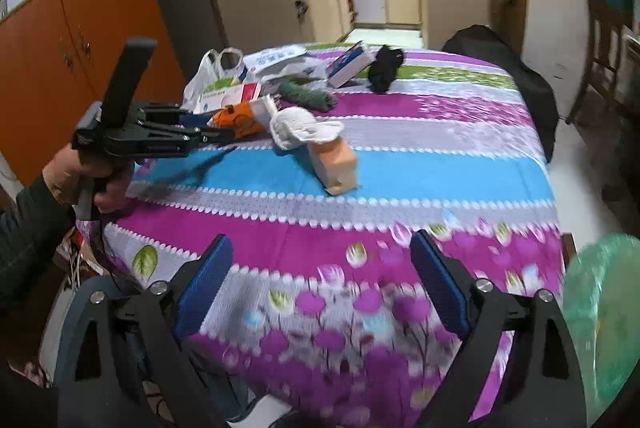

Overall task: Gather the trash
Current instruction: 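Close the left tool on the orange tube while the right tool grasps the blue medicine box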

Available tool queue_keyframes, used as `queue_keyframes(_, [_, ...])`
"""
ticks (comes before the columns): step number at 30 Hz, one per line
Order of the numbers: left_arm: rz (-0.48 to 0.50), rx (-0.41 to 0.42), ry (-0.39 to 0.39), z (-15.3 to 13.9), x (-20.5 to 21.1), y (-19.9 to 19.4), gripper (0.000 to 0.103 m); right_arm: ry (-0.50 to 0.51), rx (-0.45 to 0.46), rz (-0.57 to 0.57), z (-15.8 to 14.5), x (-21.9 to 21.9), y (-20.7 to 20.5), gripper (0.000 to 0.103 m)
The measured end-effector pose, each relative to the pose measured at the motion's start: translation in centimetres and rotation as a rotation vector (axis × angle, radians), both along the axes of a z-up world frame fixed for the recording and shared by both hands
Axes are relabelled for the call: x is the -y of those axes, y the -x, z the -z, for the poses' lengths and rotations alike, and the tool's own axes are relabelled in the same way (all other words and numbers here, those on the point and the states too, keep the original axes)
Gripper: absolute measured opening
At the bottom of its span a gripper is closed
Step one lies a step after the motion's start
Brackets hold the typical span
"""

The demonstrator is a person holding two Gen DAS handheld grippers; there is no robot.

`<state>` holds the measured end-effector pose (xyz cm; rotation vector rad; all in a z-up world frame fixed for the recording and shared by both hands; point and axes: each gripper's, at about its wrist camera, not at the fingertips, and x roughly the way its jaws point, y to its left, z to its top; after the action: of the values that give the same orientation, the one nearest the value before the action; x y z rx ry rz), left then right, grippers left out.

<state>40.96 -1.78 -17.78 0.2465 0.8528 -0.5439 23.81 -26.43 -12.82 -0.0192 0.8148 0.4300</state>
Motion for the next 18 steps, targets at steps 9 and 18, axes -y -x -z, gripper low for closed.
queue_keyframes(9, [-0.022, -0.003, 0.061, -0.6, -0.4, 2.9, 0.016, 0.091, -0.064, -0.065, 1.6, -2.3, -6.9, 0.07])
queue_keyframes(18, [-0.066, -0.003, 0.173, -2.7, -2.7, 5.6, 0.013, 0.127, -0.07, -0.066, 2.3, -4.4, -8.9, 0.069])
